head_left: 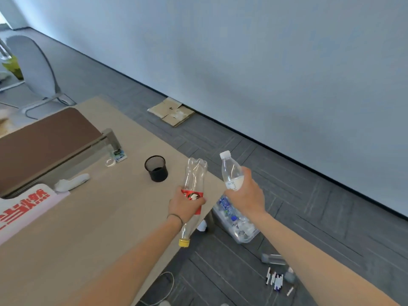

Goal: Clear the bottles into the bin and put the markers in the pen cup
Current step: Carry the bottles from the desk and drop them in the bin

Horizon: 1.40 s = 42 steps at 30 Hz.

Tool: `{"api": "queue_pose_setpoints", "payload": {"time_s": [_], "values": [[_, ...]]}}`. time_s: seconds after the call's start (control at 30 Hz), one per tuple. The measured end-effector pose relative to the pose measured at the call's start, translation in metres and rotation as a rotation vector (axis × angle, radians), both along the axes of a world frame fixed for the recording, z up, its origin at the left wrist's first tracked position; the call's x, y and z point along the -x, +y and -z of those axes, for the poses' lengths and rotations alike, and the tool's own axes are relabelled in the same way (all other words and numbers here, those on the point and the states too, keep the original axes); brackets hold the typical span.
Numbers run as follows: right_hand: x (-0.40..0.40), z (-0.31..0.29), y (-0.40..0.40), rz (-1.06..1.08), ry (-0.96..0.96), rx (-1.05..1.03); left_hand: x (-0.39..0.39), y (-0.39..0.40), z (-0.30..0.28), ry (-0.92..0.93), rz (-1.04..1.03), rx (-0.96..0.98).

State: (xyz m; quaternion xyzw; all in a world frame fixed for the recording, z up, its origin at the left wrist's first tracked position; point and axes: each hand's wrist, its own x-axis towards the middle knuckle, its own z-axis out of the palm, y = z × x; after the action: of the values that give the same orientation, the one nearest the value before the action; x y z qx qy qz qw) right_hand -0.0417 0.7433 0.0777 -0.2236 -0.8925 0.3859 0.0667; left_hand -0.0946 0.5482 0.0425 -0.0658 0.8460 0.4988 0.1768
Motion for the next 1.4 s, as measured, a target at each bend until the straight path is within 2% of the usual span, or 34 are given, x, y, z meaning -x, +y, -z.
{"api": "queue_pose_setpoints", "payload": {"time_s": [0.2,0.63,0.87,1.23,1.4], "values": [[0.007,0.018,0.063,0.088,-0.036,0.011,0.014,0.078,0.009,-0.049,0.054,-0.026],[0.067,0.063,0.167,0.233,-0.276,0.054,0.122,0.197,0.066,-0.212,0.214,-0.013],[0.098,0.098,0.208,0.193,-0.42,0.129,0.14,0.227,0.086,-0.308,0.162,0.018],[0.151,0.138,0.266,0.002,-0.462,0.137,0.163,0.267,0.103,-0.339,-0.017,0.106],[0.146,0.142,0.289,-0.032,-0.461,0.152,0.158,0.292,0.121,-0.451,-0.153,0.054]]}}
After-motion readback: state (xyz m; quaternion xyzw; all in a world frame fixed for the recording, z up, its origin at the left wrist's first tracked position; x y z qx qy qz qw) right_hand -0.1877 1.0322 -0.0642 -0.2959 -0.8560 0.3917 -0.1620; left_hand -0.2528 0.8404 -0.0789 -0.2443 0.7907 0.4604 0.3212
